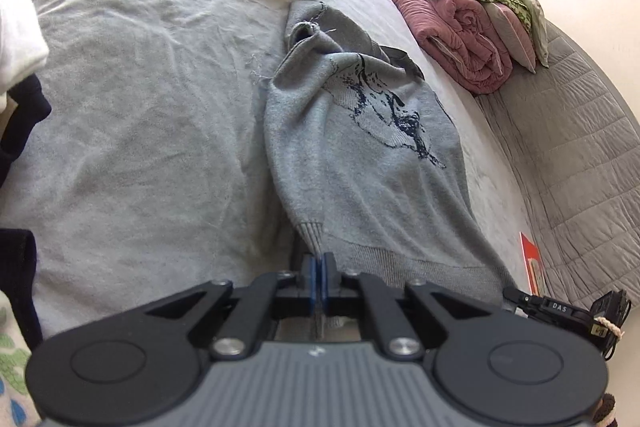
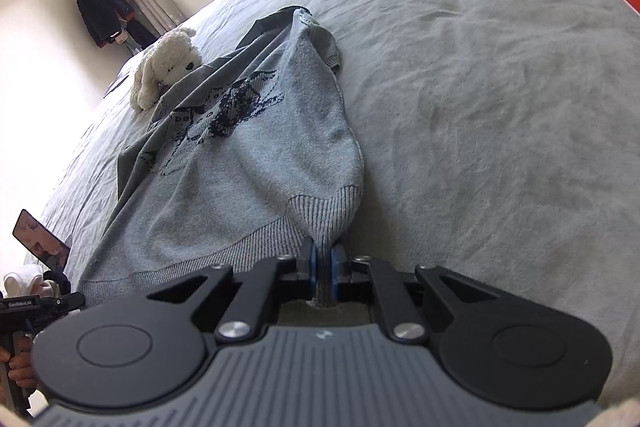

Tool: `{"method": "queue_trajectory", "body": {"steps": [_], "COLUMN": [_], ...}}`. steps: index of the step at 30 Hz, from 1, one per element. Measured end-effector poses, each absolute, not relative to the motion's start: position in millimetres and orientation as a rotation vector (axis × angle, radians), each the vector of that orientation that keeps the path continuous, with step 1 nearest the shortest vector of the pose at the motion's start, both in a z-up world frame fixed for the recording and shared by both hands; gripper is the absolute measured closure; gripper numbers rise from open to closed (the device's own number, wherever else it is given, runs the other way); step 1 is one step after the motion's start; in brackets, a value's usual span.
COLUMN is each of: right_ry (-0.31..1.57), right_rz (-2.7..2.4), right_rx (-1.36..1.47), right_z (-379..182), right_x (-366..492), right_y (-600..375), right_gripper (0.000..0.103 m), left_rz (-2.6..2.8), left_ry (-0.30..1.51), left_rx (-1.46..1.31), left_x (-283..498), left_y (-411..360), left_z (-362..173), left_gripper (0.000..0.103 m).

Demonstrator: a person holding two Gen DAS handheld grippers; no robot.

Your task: Fold clothes

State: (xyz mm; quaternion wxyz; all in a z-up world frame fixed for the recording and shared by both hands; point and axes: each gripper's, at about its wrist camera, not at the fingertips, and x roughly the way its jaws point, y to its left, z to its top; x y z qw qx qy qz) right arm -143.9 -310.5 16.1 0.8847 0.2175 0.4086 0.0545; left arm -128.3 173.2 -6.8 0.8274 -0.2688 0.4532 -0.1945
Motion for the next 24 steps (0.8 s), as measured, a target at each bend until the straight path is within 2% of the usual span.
{"method": "queue_trajectory", "body": {"steps": [13, 24], "right_ry": [0.926, 1.044], "right_rz": [0.046, 0.015], "right_rx": [0.341, 0.358], "right_z": [25, -18], "right_x": [-158, -149], "right_y": [-326, -333], "right_gripper": [0.095, 0.095], "left_rz": [-0.522, -0.557], "left_ry": [1.044, 1.11], "left_rx": [-0.416, -0.326], "left_x": [-142, -140], "left_y": [156, 146], "left_z": [-18, -33], "left_gripper": [0.102, 0.099]}}
